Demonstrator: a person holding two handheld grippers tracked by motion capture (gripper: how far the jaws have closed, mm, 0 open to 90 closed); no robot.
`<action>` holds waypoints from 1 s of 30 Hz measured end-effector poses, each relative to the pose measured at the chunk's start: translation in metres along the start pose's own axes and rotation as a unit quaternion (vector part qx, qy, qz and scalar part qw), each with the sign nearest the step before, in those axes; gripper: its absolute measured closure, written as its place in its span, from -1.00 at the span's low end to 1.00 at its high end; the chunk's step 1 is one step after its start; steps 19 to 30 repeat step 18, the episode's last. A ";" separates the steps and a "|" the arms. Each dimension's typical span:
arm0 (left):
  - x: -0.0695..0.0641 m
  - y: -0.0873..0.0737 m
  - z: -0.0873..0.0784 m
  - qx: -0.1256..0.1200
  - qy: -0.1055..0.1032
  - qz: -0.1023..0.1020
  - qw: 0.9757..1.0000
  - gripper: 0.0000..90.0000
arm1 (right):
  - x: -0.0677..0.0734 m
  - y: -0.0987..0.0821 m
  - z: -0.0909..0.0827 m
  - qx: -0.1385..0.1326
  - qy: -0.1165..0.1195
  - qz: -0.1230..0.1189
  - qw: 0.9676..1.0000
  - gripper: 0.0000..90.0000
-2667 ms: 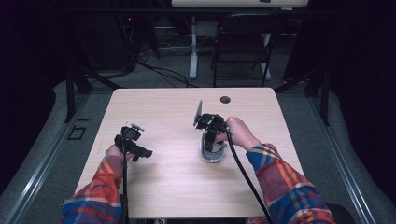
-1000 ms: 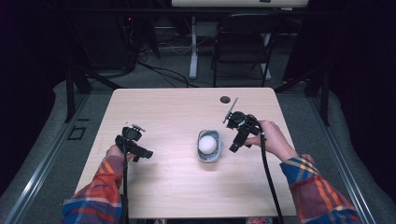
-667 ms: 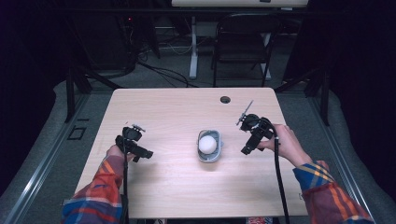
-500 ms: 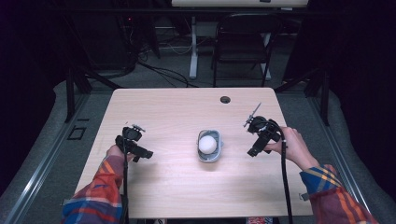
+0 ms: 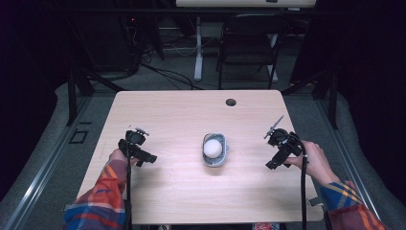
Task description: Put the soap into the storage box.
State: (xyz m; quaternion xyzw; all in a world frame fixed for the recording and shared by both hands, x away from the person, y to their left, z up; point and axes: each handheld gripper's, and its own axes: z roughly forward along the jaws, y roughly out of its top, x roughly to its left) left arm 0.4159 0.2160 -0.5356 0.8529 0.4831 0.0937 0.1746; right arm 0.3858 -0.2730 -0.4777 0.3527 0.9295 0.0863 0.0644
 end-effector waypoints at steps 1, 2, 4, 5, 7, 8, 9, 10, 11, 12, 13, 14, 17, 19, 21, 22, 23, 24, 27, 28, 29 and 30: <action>0.000 0.000 0.000 0.000 0.000 0.000 1.000 -1.00 | 0.000 0.000 0.000 0.000 0.000 0.000 1.000 -0.96; 0.000 0.000 0.000 0.001 0.000 0.000 1.000 -1.00 | 0.000 -0.003 0.001 0.002 0.002 0.001 1.000 -0.96; 0.000 0.000 0.000 0.001 -0.001 0.001 1.000 -1.00 | 0.001 -0.010 0.006 0.003 -0.004 0.004 1.000 -0.95; 0.000 0.000 0.000 0.001 -0.001 0.000 1.000 -1.00 | 0.002 -0.014 0.010 -0.002 0.003 0.012 1.000 -0.95; 0.001 0.000 0.000 0.000 -0.001 0.000 1.000 -1.00 | 0.003 -0.022 0.016 0.005 0.002 0.009 1.000 -0.94; 0.001 0.000 0.000 0.002 -0.001 0.000 1.000 -1.00 | 0.003 -0.025 0.018 0.010 0.002 0.009 1.000 -0.94; 0.001 0.000 0.000 0.002 -0.001 0.001 1.000 -1.00 | 0.004 -0.030 0.023 -0.002 0.010 0.021 1.000 -0.94; 0.001 0.000 0.000 0.001 -0.002 0.001 1.000 -1.00 | 0.004 -0.033 0.025 -0.004 0.012 0.022 1.000 -0.93; 0.001 0.000 0.000 0.001 -0.002 0.002 1.000 -1.00 | 0.004 -0.037 0.029 -0.005 0.014 0.027 1.000 -0.94; 0.000 0.000 0.000 0.000 -0.001 0.002 1.000 -1.00 | 0.004 -0.039 0.032 0.006 0.012 0.023 1.000 -0.94; 0.000 0.000 0.000 0.000 -0.001 0.004 1.000 -1.00 | 0.003 -0.040 0.034 0.017 0.012 0.019 1.000 -0.93; 0.000 0.000 0.000 -0.001 -0.002 0.004 1.000 -1.00 | 0.003 -0.041 0.037 0.015 0.017 0.021 1.000 -0.91; 0.001 0.000 0.000 0.000 -0.004 0.003 1.000 -1.00 | 0.004 -0.041 0.038 0.025 0.011 0.020 0.999 -0.89; 0.001 0.000 0.001 0.002 -0.005 0.002 1.000 -1.00 | 0.004 -0.041 0.039 0.022 0.011 0.022 0.999 -0.88; 0.001 0.000 0.001 0.002 -0.005 0.002 1.000 -1.00 | 0.004 -0.041 0.039 0.022 0.011 0.022 0.999 -0.88; 0.001 0.000 0.001 0.002 -0.005 0.002 1.000 -1.00 | 0.004 -0.041 0.039 0.022 0.011 0.022 0.999 -0.88; 0.001 0.000 0.001 0.002 -0.005 0.002 1.000 -1.00 | 0.004 -0.041 0.039 0.022 0.011 0.022 0.999 -0.88; 0.001 0.000 0.001 0.002 -0.005 0.002 1.000 -1.00 | 0.004 -0.041 0.039 0.022 0.011 0.022 0.999 -0.88; 0.001 0.000 0.001 0.002 -0.005 0.002 1.000 -1.00 | 0.004 -0.041 0.039 0.022 0.011 0.022 0.999 -0.88; 0.001 0.000 0.001 0.002 -0.005 0.002 1.000 -1.00 | 0.004 -0.041 0.039 0.022 0.011 0.022 0.999 -0.88; 0.001 0.000 0.001 0.002 -0.005 0.002 1.000 -1.00 | 0.004 -0.041 0.039 0.022 0.011 0.022 0.999 -0.88; 0.001 0.000 0.001 0.002 -0.005 0.002 1.000 -1.00 | 0.004 -0.041 0.039 0.022 0.011 0.022 0.999 -0.88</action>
